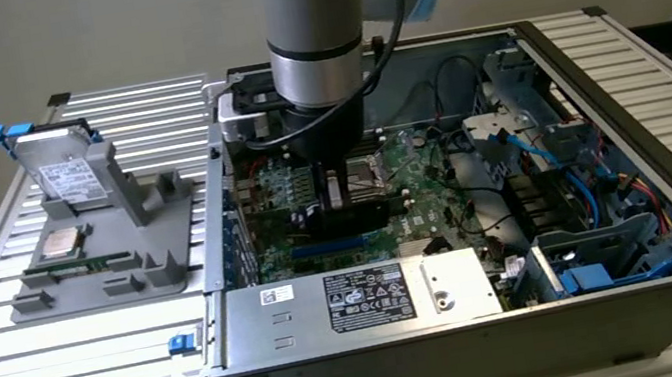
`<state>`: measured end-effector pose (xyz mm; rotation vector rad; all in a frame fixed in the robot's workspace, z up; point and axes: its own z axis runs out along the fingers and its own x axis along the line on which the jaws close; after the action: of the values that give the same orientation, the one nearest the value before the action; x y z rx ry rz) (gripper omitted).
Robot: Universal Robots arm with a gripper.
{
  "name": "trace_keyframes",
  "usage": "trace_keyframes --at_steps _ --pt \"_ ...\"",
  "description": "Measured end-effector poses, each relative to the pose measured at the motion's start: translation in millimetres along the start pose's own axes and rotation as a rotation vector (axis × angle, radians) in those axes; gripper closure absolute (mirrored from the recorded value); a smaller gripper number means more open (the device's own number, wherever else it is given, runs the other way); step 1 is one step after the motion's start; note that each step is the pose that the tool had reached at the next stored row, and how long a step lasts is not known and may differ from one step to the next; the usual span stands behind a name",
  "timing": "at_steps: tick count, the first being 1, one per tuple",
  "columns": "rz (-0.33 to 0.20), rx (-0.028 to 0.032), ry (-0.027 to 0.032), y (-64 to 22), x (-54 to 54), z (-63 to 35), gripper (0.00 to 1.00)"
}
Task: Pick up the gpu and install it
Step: 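Insert the gpu into the slot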
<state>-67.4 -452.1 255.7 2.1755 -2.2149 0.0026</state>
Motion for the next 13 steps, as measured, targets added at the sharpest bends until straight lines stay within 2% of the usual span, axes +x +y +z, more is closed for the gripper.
trace_keyframes --at_steps 13 --pt "0.0 -0.0017 -0.0001 1.6 -0.1 3.4 0.73"
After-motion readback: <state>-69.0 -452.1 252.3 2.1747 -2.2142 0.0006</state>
